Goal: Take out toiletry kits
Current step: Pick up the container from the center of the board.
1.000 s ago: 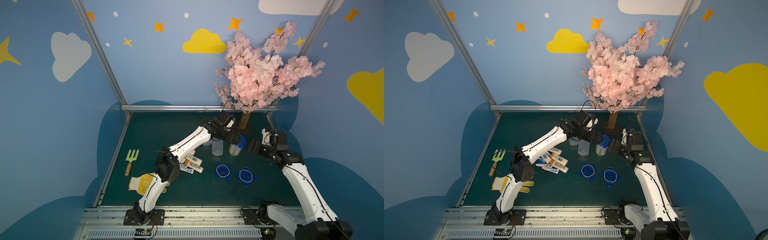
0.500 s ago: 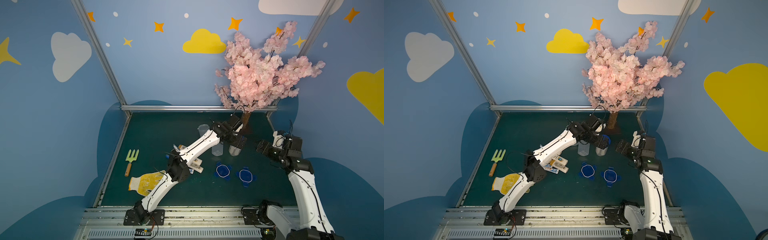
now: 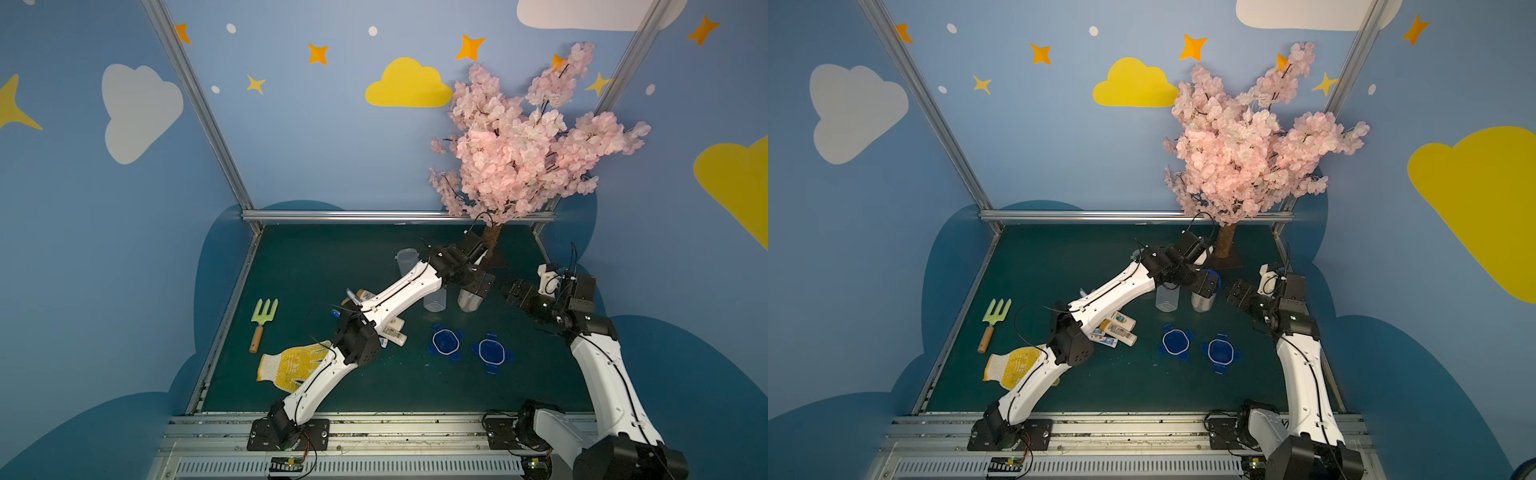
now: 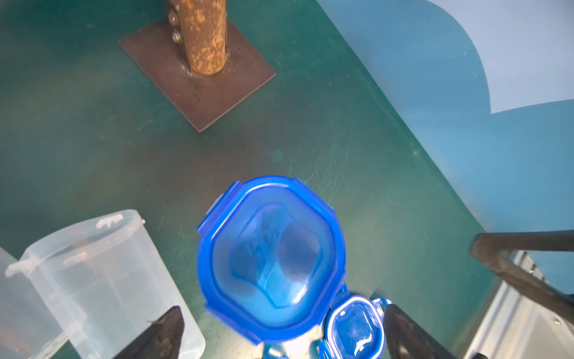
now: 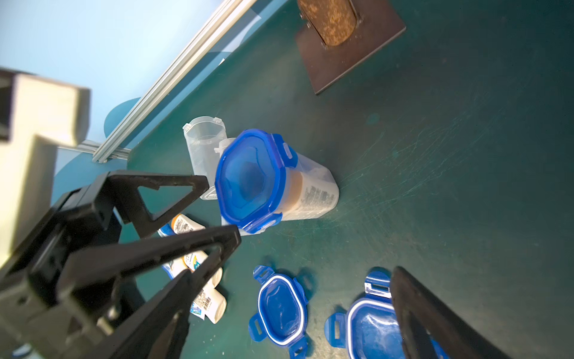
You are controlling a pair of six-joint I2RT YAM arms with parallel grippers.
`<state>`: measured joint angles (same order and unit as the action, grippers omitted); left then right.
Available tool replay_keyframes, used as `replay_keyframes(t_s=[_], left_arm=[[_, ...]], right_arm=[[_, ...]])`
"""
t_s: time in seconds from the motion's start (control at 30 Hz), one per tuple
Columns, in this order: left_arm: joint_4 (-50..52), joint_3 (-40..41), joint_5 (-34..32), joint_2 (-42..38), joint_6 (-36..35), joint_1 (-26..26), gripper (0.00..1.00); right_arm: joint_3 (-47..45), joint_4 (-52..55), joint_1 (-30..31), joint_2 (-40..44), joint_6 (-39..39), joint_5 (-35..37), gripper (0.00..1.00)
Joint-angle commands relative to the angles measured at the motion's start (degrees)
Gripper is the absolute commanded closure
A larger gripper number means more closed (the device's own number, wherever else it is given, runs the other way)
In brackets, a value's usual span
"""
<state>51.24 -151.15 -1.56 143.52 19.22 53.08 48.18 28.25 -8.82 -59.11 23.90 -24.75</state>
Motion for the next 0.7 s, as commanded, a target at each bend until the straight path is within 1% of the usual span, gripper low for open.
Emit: replay_keyframes(t_s=[0.0,0.13,0.23,0.37,0.67], left_arm=[[-2.23,0.60,-6.79,1.65,-2.80,2.50,0.01],[-4.21,0.84,-12.01,2.70,-4.59,4.47,0.01],[-4.81,0.71,-14.80,3.66,-4.46,4.84,0.01],[-5.00,0.69,-18.70,4.04,-3.85,4.84,0.01],[-7.80,0.68,-21.49,4.70,-4.38,4.71,0.00]], right_arm=[[0.91,-2.00,-0.36,-0.91,2.25,-0.61,0.03],[1.55,-1.83,-1.19,1.05,2.66,1.38,0.03],[0.22,-3.44,-1.70,3.72,1.81,2.44,0.03],[-0.20,-2.73,-2.39,5.50,1.25,2.81,0.03],[-1.14,-3.46,-2.69,5.15,1.49,0.63,0.03]])
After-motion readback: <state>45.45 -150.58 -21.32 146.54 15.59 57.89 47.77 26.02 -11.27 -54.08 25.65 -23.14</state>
